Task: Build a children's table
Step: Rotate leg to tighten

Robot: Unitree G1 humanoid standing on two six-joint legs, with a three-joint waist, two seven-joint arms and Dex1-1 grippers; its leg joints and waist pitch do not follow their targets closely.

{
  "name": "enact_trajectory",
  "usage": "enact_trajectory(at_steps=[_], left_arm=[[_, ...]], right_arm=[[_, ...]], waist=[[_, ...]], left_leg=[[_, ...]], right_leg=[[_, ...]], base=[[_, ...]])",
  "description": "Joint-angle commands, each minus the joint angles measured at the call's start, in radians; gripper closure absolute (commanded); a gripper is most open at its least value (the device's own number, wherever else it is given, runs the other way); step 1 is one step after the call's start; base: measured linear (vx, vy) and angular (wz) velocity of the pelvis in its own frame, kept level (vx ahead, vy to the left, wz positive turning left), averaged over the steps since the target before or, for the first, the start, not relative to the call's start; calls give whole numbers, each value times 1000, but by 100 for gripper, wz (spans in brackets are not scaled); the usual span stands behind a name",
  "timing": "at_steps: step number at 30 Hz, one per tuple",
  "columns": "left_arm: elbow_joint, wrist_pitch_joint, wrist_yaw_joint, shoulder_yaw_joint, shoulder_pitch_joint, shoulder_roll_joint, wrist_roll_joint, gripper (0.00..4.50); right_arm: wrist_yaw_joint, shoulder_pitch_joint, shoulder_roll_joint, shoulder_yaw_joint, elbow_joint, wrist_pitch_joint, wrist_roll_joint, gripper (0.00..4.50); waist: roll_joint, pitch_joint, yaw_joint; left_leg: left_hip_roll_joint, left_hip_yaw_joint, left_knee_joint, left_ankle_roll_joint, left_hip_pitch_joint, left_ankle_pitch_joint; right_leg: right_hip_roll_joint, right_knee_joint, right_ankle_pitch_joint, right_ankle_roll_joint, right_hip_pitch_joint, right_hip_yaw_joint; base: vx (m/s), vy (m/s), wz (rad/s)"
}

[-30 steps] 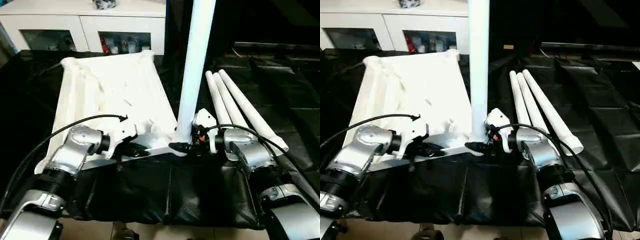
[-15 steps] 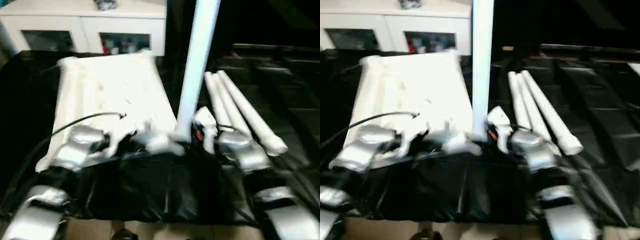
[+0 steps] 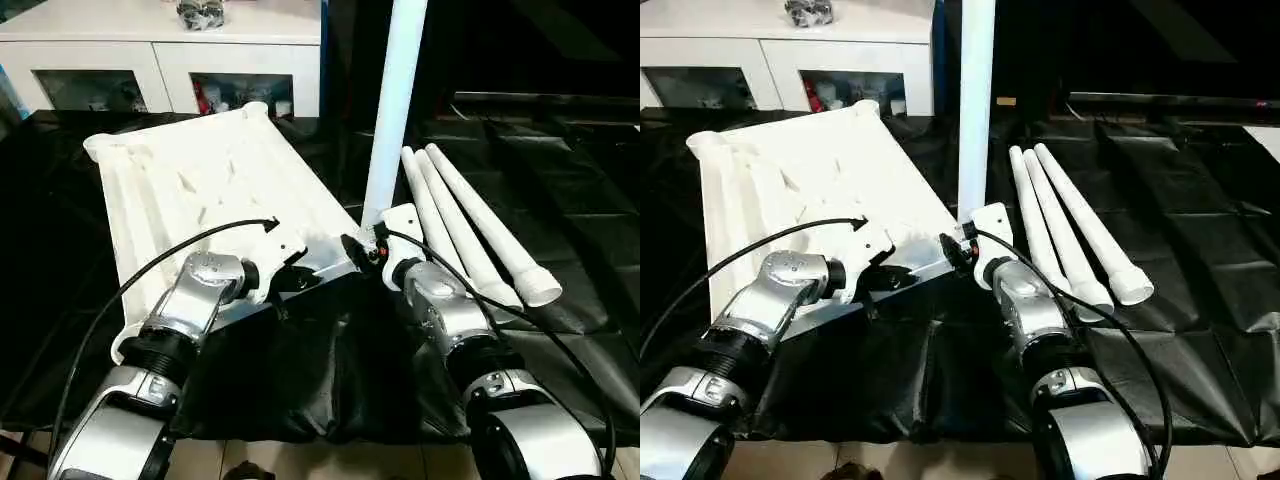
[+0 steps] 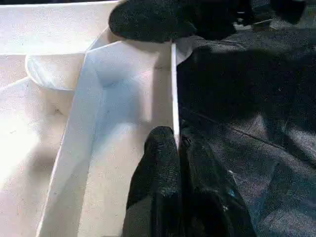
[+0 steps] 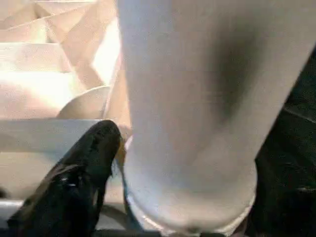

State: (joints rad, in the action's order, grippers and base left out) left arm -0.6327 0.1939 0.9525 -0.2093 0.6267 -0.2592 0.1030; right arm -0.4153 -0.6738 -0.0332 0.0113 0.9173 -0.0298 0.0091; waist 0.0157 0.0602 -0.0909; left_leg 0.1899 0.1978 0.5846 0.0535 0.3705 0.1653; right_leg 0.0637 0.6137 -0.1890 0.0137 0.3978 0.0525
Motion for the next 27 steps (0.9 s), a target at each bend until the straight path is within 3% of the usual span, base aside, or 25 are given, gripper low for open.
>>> enact_trajectory(at_steps=[1, 8, 11, 13, 15, 18, 27], left_arm=[[42, -83, 71, -33, 4, 35, -57, 450], [56, -122, 191, -41, -15, -31, -72, 450], [55, -134, 236, -44, -18, -57, -76, 450], [43, -154, 298, -48, -16, -91, -77, 450], [40, -157, 310, -48, -15, -96, -77, 450], [14, -179, 353, -54, -3, -120, -77, 450], [-2, -171, 359, -46, 5, -117, -80, 450]], right_arm=[[-188, 14, 0, -77, -39, 3, 22, 49], [-491, 70, -124, -140, -130, 4, 38, 49], [-616, 84, -170, -160, -163, 14, 51, 49], [-732, 89, -211, -184, -191, 39, 65, 81], [-753, 90, -219, -189, -199, 45, 68, 92], [-838, 86, -245, -217, -210, 65, 61, 105], [-828, 91, -211, -215, -218, 98, 77, 173]], waist=[[-5, -67, -1], [-8, -74, -18], [-8, -73, -23], [-11, -72, -25], [-8, -70, -25], [-13, -70, -27], [-16, -72, -27]], left_leg=[[43, -27, -71, -15, -16, 278], [47, -20, -60, -59, -9, 190], [48, -19, -59, -67, -9, 186], [48, -19, -59, -66, -10, 200], [51, -20, -61, -60, -12, 214], [51, -20, -62, -51, -14, 224], [51, -20, -61, -49, -10, 199]], right_leg=[[87, -88, -299, 179, -36, -49], [81, -68, -160, 221, -43, -44], [81, -67, -146, 231, -41, -44], [81, -70, -178, 230, -42, -43], [83, -73, -202, 228, -37, -43], [84, -75, -228, 225, -36, -44], [86, -69, -204, 229, -38, -43]], base=[[0, 0, 0], [0, 0, 0], [0, 0, 0], [0, 0, 0], [0, 0, 0], [0, 0, 0], [0, 0, 0]])
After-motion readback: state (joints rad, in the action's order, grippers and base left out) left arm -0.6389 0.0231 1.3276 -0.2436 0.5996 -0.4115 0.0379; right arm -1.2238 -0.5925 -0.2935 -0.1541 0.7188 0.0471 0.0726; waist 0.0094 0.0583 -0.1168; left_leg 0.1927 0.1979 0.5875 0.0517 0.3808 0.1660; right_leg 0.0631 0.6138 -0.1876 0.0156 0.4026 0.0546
